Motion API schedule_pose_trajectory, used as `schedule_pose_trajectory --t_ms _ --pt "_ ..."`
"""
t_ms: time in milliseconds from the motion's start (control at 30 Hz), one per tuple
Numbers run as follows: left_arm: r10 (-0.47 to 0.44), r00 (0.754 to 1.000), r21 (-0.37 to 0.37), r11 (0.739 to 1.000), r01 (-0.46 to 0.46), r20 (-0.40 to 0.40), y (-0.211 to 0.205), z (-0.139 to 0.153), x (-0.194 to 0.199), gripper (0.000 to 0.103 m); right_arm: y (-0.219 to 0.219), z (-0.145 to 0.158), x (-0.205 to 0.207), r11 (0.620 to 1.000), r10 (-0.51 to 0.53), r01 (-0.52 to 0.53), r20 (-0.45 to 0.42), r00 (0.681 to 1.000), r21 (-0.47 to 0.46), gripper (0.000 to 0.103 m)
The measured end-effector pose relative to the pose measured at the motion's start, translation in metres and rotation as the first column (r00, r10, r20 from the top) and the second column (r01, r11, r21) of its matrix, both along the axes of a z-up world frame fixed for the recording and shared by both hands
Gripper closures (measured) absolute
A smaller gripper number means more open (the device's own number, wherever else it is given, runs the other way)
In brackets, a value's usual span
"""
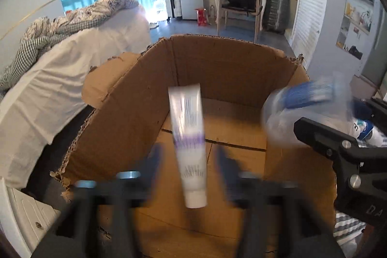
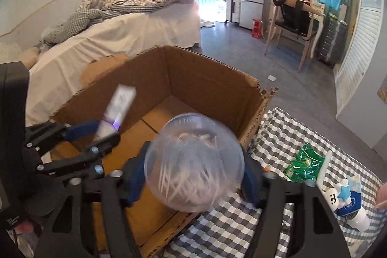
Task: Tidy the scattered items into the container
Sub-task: 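Carry toothpaste and floss jar over the cardboard box and open both grippers, then grasp the tape roll with the right gripper while the left grasps the black plastic piece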
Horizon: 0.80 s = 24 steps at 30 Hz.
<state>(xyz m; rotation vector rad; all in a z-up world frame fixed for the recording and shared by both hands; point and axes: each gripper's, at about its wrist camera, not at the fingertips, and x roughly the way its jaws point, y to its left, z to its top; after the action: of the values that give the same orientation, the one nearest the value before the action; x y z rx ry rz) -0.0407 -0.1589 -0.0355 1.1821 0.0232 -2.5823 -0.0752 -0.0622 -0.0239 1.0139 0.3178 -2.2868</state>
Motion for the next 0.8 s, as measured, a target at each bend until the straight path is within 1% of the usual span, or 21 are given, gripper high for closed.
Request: schedule_pose_trajectory --t_ms 33,67,100,167,267,367,467,500,600,667,800 --pt "-0.003 1.0 -0.023 1.0 0.002 -0.026 0.004 0.004 0.002 0.003 0.003 0.002 0.001 1.0 -0.02 0.02 -0.018 1.0 0.004 0.015" --pt "-0.011 0.998 -0.043 0.999 0.008 -0.058 0.007 0.009 0.005 0.0 0.005 0.005 0.001 1.0 -0.029 0.029 -0.033 0.999 0.004 0.014" --pt "-0.02 0.997 -0.055 0.998 0.016 -0.079 0.01 0.014 0.007 0.0 0.007 0.01 0.002 0.999 -0.032 0.032 -0.048 0.998 0.0 0.014" --pt "-0.032 0.995 -0.068 0.997 0.026 -0.092 0.015 0.021 0.008 0.0 0.011 0.017 0.002 0.999 -0.041 0.041 -0.065 0.997 -0.01 0.013" --pt "-0.047 0.994 -0.067 0.997 0.04 -0.101 0.021 0.027 0.008 0.0 0.026 0.031 0.012 0.998 -0.062 0.059 -0.093 0.994 -0.039 0.013" --pt "-0.067 0.991 -0.062 0.996 0.061 -0.112 0.028 0.032 0.009 0.0 0.052 0.045 0.021 0.994 -0.094 0.087 -0.12 0.988 -0.062 0.013" --pt "-0.097 0.987 -0.059 0.994 0.09 -0.125 0.044 0.036 0.009 0.0 0.085 0.058 0.029 0.987 -0.152 0.142 -0.144 0.978 -0.077 0.013" --pt "-0.11 0.985 -0.055 0.993 0.103 -0.131 0.049 0.038 0.009 0.0 0.096 0.061 0.029 0.983 -0.176 0.165 -0.151 0.973 -0.08 0.011" --pt "-0.153 0.978 -0.051 0.988 0.148 -0.139 0.074 0.04 0.009 0.0 0.137 0.067 0.035 0.964 -0.262 0.252 -0.171 0.95 -0.081 0.009" --pt "-0.183 0.973 -0.058 0.983 0.176 -0.142 0.092 0.039 0.009 0.0 0.168 0.066 0.037 0.945 -0.328 0.32 -0.179 0.928 -0.071 0.009" --pt "-0.226 0.963 -0.048 0.974 0.222 -0.144 0.12 0.032 0.008 0.0 0.242 0.057 0.043 0.881 -0.472 0.471 -0.172 0.864 -0.049 0.009"
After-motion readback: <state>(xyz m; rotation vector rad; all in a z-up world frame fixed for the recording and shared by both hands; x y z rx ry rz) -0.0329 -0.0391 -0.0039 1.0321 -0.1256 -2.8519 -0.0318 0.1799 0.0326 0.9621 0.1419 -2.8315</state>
